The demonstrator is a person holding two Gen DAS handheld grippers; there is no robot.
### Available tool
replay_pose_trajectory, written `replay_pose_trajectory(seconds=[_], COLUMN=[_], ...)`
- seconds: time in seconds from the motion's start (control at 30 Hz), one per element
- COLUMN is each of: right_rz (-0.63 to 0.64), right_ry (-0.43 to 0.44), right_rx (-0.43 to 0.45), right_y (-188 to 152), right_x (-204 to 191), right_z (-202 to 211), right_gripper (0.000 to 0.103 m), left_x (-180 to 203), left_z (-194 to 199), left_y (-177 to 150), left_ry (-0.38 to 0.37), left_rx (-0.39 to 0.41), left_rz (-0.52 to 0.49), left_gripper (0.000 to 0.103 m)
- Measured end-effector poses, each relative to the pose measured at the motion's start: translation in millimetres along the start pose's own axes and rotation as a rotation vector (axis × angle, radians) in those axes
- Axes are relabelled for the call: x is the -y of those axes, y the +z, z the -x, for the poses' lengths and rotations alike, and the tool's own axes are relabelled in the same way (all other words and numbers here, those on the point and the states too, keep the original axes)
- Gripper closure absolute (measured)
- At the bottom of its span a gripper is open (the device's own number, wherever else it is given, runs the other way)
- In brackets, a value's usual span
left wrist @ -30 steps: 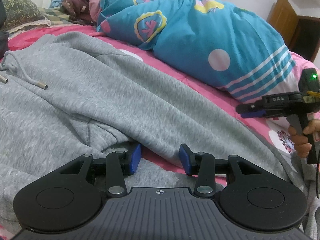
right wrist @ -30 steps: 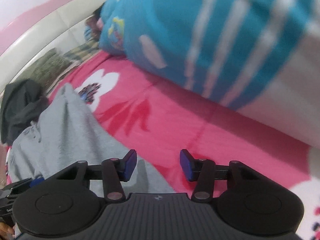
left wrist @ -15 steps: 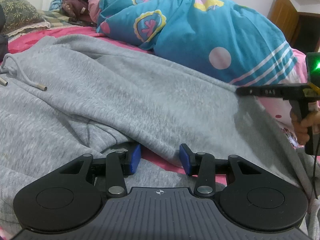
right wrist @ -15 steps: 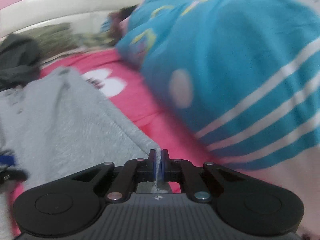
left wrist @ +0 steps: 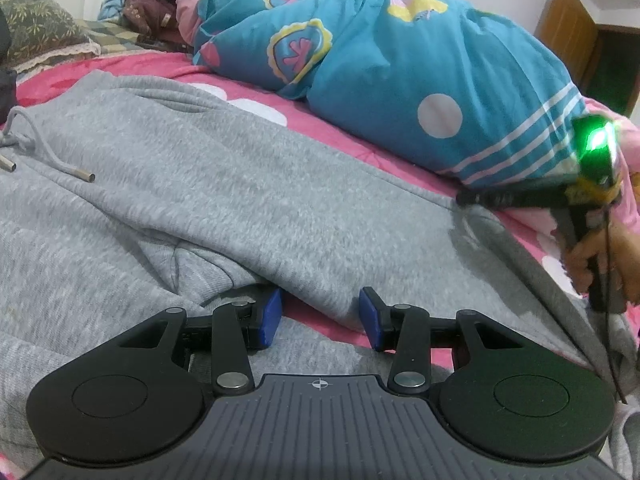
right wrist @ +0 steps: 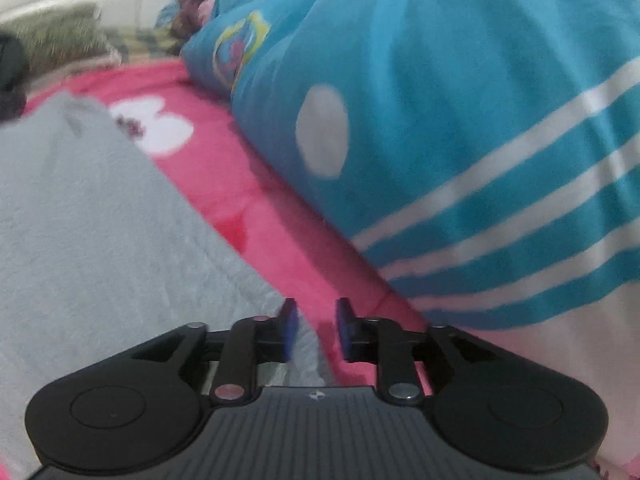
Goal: Fold clothes
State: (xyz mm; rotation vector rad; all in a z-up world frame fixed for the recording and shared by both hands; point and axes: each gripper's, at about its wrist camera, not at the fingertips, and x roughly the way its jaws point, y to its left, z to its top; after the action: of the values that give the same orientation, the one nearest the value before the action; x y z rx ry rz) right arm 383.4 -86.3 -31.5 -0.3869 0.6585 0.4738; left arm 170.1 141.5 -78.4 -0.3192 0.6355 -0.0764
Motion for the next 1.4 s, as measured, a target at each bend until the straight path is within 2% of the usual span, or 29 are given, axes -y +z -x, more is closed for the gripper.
replay_pose_trajectory(seconds=[0.07,0.17,0.27,0.5,0.7,0.83,0.93,0.97,1.03,1.07,1.2,1.4], right_rz=[-0.014,-0.004,0.027,0.004,-0.093,-0.084,-0.041,-0.025,0.019,0.035,0.051,0.107], right_ry=[0.032,0.134,0.215,0.385,0.576,0.642,0.64,0.636,0.6,0.588,0.557,0.455], right_rx=[0.041,0.064,0.049,-0.006,0.041,0.049,0.014,0.002,-0.018,-0.003,0.083,0.072], right_y=[11,37,59,119,171,187,187,186,182,181,185,178], right_x=[1,-13,-37,-97,-135,-162,-181,-187,-195,-197,-196,-213], right_z=[13,11,-10,-88,-138,-161,-173,-177,-180,-178,-168,-189], right_gripper=[0.059,0.053,0.046,0.046,0.046,0.05,0.062,0.08,0.096,0.101,0.102,0.102], left_x=[-1,-2,-3,-10,-14,-18,-19,-19,-20,-20,-20,-18], left_z=[0,1,2,7,9,8,8,8,8,8,8,9], left_y=[0,0,1,1,1,0,0,0,1,1,2,1], left_ry=[-0.004,-0.011,-0.022,-0.051,-0.072,-0.087,-0.092,-0.094,-0.096,-0.098,-0.101,-0.095], left_rx=[-0.002,-0.004,-0.004,-0.009,-0.016,-0.017,-0.018,-0.018,-0.019,-0.019,-0.022,-0.019], left_rz=[0.006,0.015,0.028,0.075,0.101,0.109,0.112,0.113,0.119,0.122,0.134,0.121], left_gripper=[0.062,0.062,0.062,0.062,0.062,0.062,0.062,0.062,0.062,0.062,0.062,0.062])
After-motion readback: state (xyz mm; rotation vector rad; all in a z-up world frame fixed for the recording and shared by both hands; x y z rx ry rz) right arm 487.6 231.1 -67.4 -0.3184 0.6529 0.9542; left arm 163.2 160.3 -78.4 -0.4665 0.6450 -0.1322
